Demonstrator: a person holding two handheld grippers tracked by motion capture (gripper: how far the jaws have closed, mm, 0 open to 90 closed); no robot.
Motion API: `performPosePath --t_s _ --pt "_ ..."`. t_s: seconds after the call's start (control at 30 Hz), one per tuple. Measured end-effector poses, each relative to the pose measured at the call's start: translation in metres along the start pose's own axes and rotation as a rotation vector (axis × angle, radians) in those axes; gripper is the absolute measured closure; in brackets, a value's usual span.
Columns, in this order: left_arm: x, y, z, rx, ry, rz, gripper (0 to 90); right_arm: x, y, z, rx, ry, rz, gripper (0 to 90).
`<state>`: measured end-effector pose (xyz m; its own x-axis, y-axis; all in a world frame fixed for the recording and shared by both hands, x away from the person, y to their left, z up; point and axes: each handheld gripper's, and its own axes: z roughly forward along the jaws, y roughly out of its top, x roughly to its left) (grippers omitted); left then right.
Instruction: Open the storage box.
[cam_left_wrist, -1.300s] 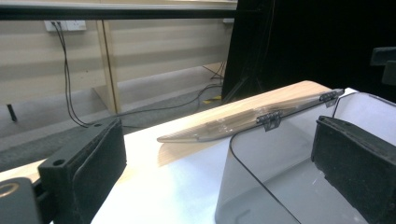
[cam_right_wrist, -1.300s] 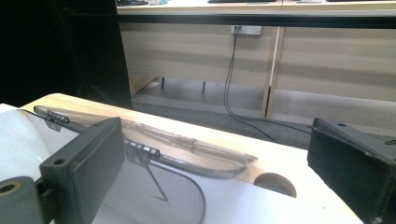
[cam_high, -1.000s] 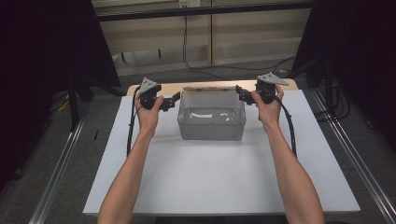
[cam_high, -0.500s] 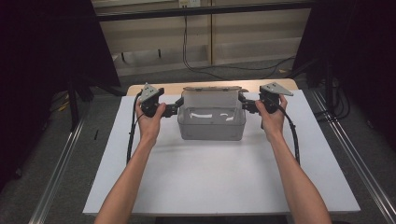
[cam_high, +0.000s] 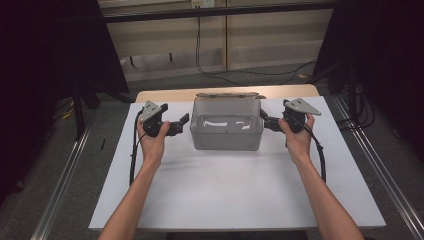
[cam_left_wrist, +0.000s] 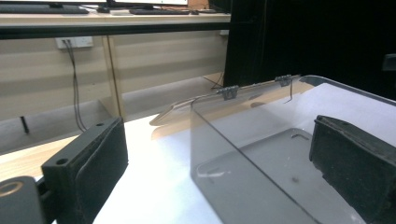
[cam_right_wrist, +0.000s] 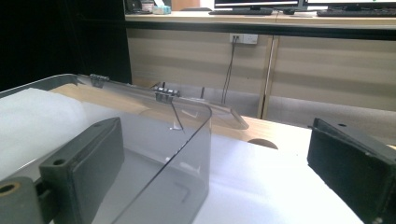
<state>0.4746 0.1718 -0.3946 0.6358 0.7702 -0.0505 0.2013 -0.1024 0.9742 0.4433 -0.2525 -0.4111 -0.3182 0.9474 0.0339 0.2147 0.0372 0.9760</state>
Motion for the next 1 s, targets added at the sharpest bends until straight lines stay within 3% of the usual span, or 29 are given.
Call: performPosePath --t_s 0.13,0.53,0.87,1.0 --pt "-0.001 -0.001 -0.01 -0.01 0.012 0.012 4.4 0.001 -0.002 -0.012 -0.004 -0.002 -0.005 3.9" --pt "-0.007 -0.016 -0.037 -0.027 0.021 -0.009 4.4 0.0 -0.011 -0.047 -0.019 -0.013 -0.013 3.5" --pt "-0.016 -0.038 -0.065 -0.005 0.027 -0.001 4.9 0.002 -0.024 -0.079 -0.016 -0.012 -0.017 3.6" --pt "-0.02 -0.05 -0.08 -0.014 0.05 -0.023 4.9 0.004 -0.03 -0.094 -0.019 -0.02 -0.027 3.6"
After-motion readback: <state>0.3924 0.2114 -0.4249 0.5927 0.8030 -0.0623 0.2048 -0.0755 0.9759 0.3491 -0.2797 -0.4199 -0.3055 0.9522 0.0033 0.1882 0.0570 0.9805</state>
